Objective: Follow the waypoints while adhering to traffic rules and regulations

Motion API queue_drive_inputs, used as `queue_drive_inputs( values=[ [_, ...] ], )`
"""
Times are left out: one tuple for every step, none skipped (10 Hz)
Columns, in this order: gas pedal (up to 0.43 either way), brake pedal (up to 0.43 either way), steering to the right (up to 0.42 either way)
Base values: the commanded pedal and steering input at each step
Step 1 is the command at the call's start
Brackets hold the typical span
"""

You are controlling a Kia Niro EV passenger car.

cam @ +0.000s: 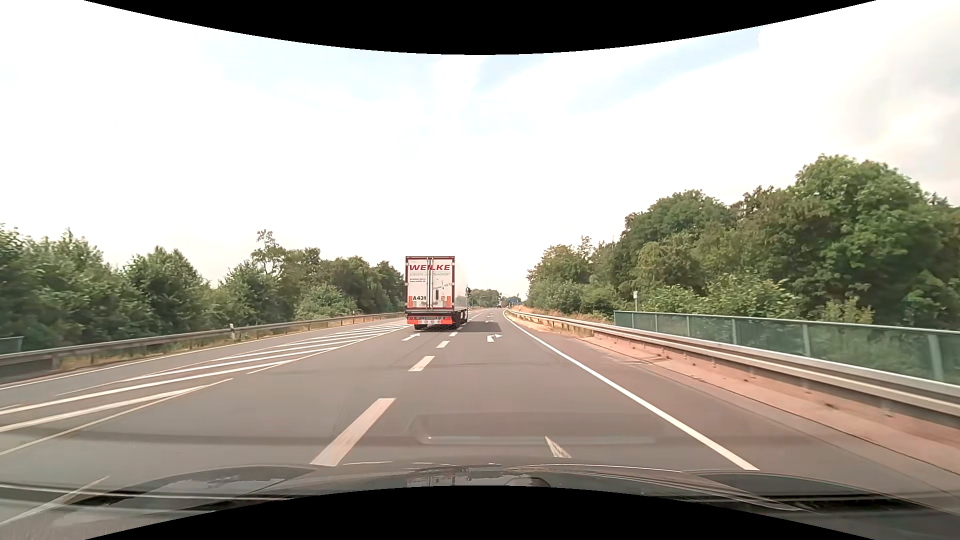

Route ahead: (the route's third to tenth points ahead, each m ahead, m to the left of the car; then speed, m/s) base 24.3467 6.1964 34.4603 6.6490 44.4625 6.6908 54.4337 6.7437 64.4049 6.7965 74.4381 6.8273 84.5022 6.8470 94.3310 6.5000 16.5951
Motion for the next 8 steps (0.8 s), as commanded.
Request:
queue_drive_inputs(
  values=[
    [0.0,0.0,-0.007],
    [0.0,0.0,-0.007],
    [0.0,0.0,-0.006],
    [0.0,0.0,-0.006],
    [0.0,0.0,-0.005],
    [0.0,0.0,-0.005],
    [0.0,0.0,-0.004],
    [0.0,0.018,-0.002]
  ],
)
